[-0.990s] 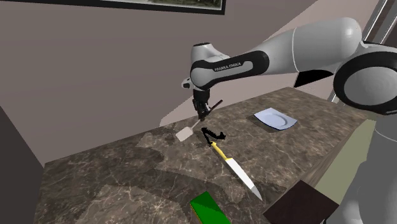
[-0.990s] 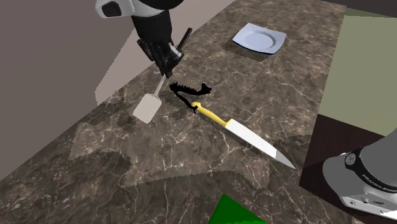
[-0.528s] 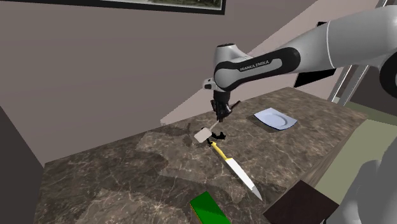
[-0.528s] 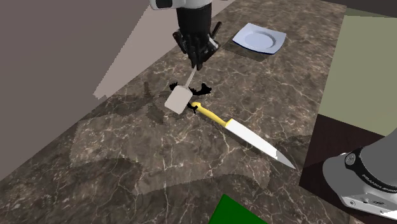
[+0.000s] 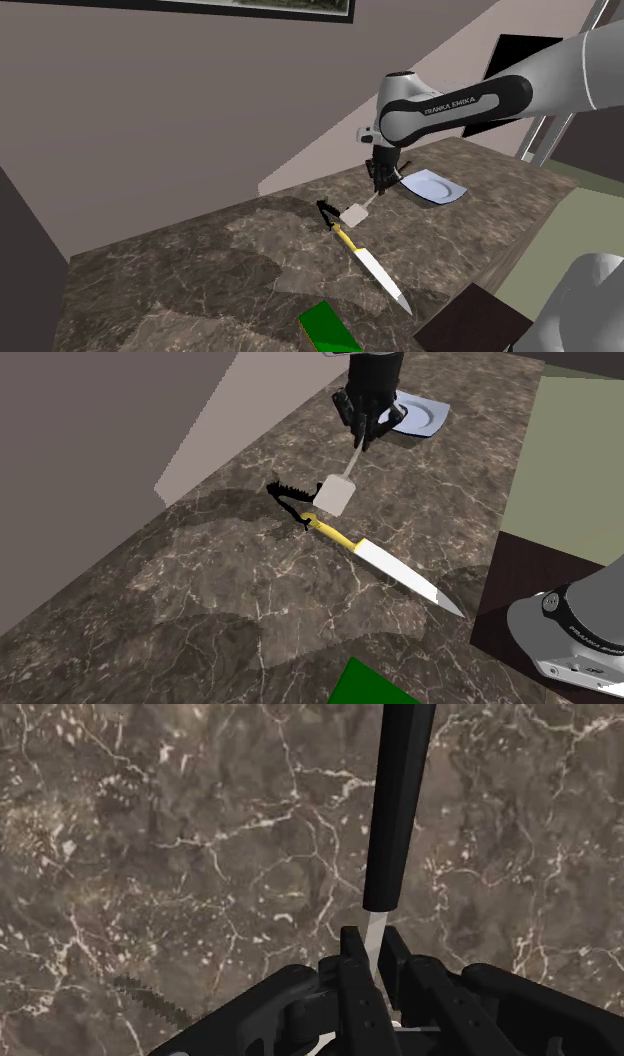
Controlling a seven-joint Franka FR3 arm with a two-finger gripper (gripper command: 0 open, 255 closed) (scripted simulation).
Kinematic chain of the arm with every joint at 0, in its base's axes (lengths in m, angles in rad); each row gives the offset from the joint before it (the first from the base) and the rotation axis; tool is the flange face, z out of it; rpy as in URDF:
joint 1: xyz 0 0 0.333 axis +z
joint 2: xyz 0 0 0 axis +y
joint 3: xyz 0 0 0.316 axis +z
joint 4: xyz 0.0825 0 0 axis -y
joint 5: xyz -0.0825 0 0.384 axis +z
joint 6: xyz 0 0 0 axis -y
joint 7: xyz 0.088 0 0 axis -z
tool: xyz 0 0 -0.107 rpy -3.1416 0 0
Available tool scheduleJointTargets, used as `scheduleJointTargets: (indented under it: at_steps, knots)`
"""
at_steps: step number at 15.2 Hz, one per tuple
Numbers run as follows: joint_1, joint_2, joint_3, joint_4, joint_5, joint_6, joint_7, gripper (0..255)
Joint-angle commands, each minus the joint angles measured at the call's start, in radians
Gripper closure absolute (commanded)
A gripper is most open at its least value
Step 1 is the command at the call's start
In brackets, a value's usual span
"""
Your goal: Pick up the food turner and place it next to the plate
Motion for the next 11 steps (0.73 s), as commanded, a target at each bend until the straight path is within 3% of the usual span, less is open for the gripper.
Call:
scheduleJointTargets:
  at_steps: [1,11]
  knots:
    - [-0.020,-0.043,-0.021,-0.042,-0.014,0.002,-0.033,255]
    - [-0.140,-0.256,-0.146,-0.227,-0.118,-0.002,-0.207,255]
